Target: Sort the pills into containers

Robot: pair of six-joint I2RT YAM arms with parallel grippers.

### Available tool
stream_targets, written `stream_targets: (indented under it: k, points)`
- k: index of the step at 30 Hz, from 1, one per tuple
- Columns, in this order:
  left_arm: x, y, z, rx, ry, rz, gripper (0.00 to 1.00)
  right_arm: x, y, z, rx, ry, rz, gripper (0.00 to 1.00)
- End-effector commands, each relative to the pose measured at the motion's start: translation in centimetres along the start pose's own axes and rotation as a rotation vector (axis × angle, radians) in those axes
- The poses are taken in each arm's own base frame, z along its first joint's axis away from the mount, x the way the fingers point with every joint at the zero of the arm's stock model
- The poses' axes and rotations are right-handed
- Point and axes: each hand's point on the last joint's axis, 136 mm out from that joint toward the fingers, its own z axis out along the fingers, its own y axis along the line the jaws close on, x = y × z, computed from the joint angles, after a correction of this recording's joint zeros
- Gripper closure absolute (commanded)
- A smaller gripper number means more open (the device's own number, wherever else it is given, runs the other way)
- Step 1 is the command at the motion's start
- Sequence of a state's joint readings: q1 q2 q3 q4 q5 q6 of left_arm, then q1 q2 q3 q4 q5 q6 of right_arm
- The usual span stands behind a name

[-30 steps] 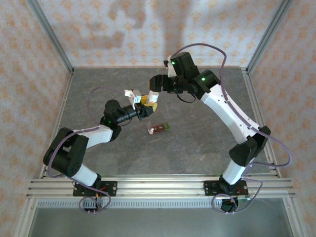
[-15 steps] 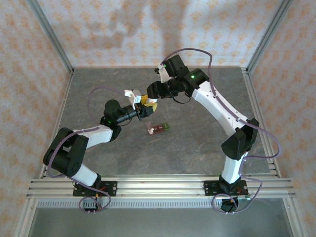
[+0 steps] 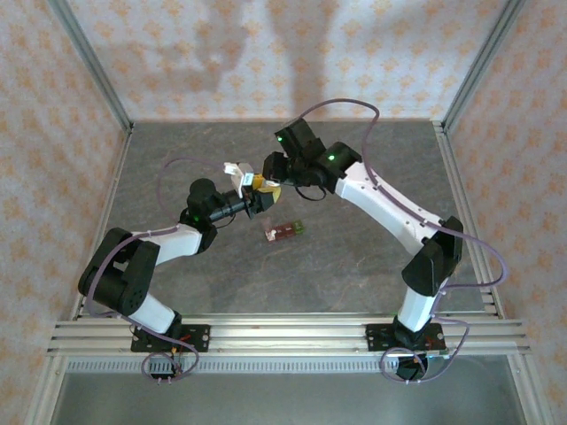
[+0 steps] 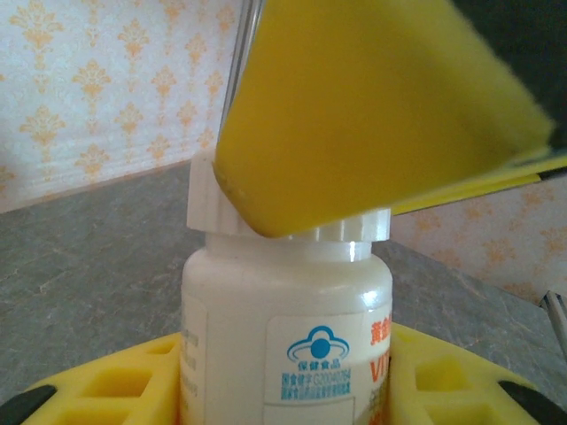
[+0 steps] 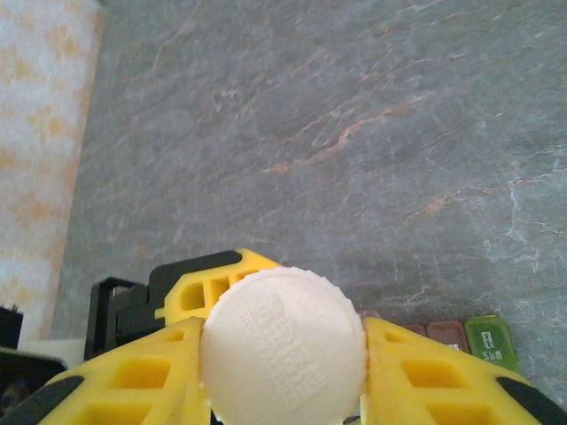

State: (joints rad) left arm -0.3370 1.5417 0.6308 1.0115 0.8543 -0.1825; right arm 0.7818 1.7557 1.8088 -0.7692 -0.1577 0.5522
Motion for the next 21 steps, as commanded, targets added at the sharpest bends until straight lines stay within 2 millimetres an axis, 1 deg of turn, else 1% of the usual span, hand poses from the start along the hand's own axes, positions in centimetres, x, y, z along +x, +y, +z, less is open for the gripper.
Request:
stream_targets:
  k: [1,5,8,10,12,14,16,21]
  points:
    - [-2.7,-1.0,0.3,0.026,-0.083,0.085,1.00,1.9,2.6,-0.8,-0.061,0.005,0.081,0.57]
    - [-2.7,-1.1,0.2,0.028,-0.083,0.084,1.00,-1.0,1.5,-3.8,-0.065,-0.061,0.063,0.34]
    - [-2.9,-1.2,0.2,0.032,-0.088,0.088,1.00,-2.9,0.3,-6.0,-0.079,-0.101,0.046,0.27]
    - [-2.9,-1.3,0.2,0.037,-0.090,0.090,1.00,-3.7,0.1,-7.1,-0.118,-0.115,0.004,0.24]
    - [-2.9,-1.3,0.2,0.043,-0.090,0.091,1.00,-4.1,-0.3,-7.4,-0.154,-0.092,-0.055,0.23]
    - [-2.9,-1.4,0.3,0.049,-0.087,0.091,1.00,-4.3,-1.1,-7.3,-0.163,-0.057,-0.109,0.22]
    - [-3.2,-1.5,0.3,0.052,-0.092,0.092,1.00,-4.0,-1.4,-7.1,-0.169,-0.021,-0.156,0.19]
    - [-3.2,-1.6,0.2,0.053,-0.083,0.093,1.00,-2.7,0.0,-5.8,-0.246,0.090,-0.200,0.20]
